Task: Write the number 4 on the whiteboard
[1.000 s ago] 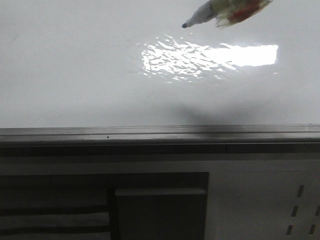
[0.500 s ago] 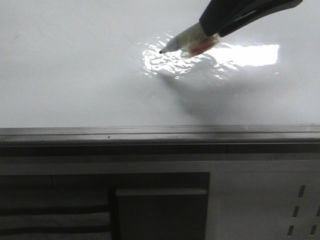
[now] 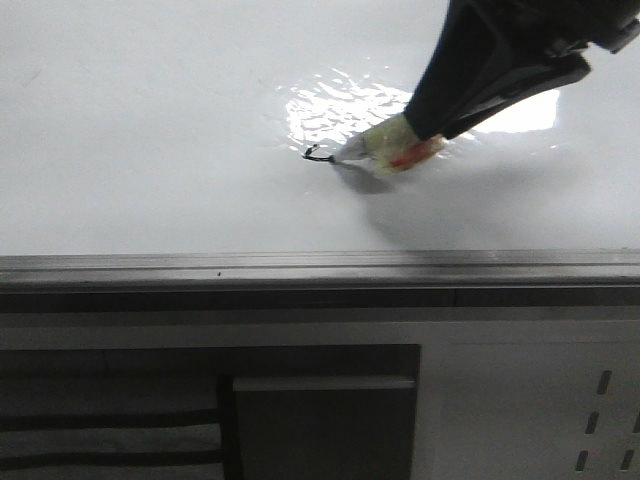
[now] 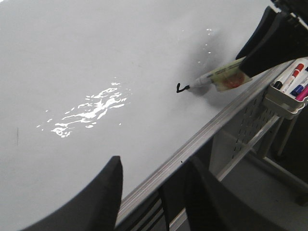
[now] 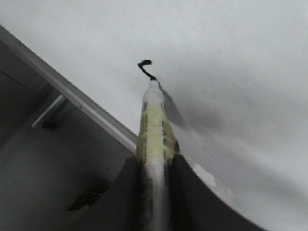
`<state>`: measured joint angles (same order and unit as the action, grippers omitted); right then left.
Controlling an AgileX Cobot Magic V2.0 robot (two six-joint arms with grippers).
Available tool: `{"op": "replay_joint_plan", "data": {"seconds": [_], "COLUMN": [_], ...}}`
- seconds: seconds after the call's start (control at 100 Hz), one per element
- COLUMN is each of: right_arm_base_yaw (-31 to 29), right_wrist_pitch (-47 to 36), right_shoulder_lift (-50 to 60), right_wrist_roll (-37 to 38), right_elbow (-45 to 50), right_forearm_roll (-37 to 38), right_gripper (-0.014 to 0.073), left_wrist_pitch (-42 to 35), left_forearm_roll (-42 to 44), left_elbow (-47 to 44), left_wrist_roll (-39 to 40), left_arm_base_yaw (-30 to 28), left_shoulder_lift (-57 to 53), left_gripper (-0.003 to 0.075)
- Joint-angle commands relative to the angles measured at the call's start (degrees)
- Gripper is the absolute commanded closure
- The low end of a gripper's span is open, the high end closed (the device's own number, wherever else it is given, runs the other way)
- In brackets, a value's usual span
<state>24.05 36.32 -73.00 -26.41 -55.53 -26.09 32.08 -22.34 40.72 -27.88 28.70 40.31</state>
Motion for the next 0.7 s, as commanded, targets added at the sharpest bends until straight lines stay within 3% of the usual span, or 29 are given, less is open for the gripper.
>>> {"op": "replay_joint_plan", "data": {"seconds": [0.0,0.19,0.41,0.56,0.69], "right_arm_base_yaw": [-3.2,-4.13,2.04,3.07,1.65], "right_wrist_pitch": [-0.01,1.94,-5.36,-8.59,-5.77], "right_shoulder_lift": [3.6,6.24,5.61,2.9,0.15], "right_wrist_roll": [0.38,0.26,0.13,0.13,0.13], "right_elbow": [-1.46,-1.46,-1.66,-1.66,-1.66], "right_forearm_roll": [0.6,-0.23,-0.37,1.33,3.11], "right_gripper": [0.0558,0.0558,0.0558,0.0558,0.0558], "left_wrist_pitch": [-4.25,-4.3,-4.39,-5.22,-5.23], "left_forearm_roll": [-0.74,-0.74,-0.74,-0.74,-0.74], "left_elbow": [1.49,1.49,1.49,1.49,1.49], "left_wrist_roll": [0.53,0.53,0.53,0.53,0.53], "left_arm_base_yaw": [-0.14,-0.14,-0.14,-0.14,-0.14], "left_shoulder_lift": [-0.19,-0.19,-0.19,-0.19,-0.19], "left_gripper": [0.0438,0.0438,0.0438,0.0438,0.0438]}}
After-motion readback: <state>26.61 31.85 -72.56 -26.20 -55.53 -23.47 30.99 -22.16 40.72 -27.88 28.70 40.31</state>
